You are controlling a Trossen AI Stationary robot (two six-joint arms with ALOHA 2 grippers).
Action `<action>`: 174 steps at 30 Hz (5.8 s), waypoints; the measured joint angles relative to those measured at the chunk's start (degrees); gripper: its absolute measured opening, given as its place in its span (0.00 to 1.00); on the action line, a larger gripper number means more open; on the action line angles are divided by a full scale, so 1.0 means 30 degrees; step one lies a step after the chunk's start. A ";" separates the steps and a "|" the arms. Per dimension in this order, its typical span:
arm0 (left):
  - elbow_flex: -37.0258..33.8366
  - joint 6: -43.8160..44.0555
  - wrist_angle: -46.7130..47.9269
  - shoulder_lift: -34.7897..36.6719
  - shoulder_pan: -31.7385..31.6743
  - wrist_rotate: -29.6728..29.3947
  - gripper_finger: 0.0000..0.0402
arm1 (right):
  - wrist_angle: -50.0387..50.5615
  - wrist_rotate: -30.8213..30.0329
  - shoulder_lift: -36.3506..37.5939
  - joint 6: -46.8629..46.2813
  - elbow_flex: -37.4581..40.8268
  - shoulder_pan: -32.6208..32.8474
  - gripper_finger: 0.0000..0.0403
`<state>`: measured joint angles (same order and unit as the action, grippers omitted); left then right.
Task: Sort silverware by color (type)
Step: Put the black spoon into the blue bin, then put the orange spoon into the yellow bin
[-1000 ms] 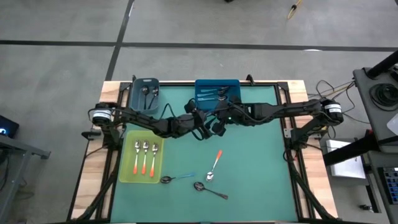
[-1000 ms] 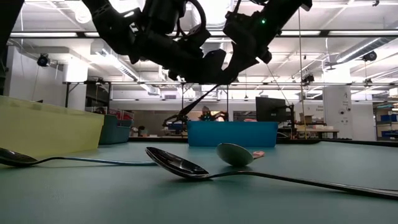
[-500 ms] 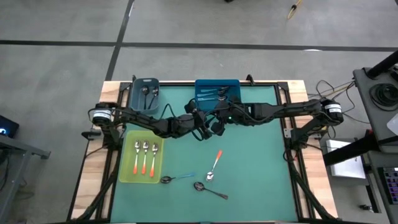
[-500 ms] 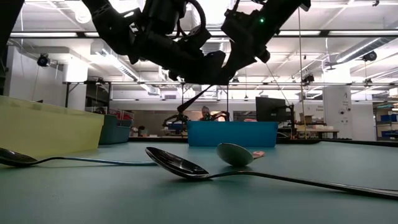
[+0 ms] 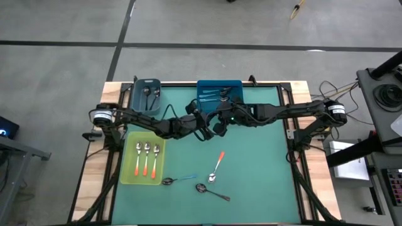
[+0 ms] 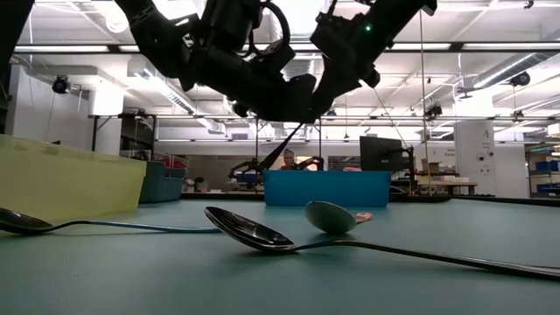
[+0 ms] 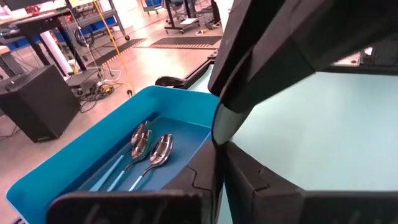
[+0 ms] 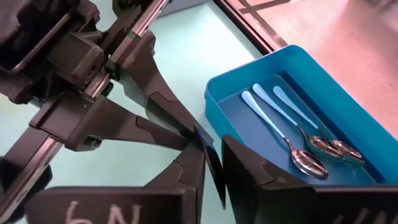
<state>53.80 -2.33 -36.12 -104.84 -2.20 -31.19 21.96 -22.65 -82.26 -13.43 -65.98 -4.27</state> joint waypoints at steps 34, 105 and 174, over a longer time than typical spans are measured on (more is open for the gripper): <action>-0.0153 0.6987 1.7630 1.0530 -0.6478 0.1203 0.00 | 0.2094 -0.1982 0.1056 -0.0068 0.0015 0.0007 0.36; -0.6105 1.3041 1.7486 1.0825 -1.6218 0.3013 0.00 | 0.2053 -0.1996 0.1086 0.0326 0.0386 -0.0044 0.39; -0.5741 0.4291 1.2888 1.3588 -0.1072 0.3064 0.24 | 0.1849 0.5208 -0.3759 1.0287 0.1136 0.5612 0.31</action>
<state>36.58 10.55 2.54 -64.07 -5.41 -22.00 27.51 -7.03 -93.54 17.44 -62.57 12.56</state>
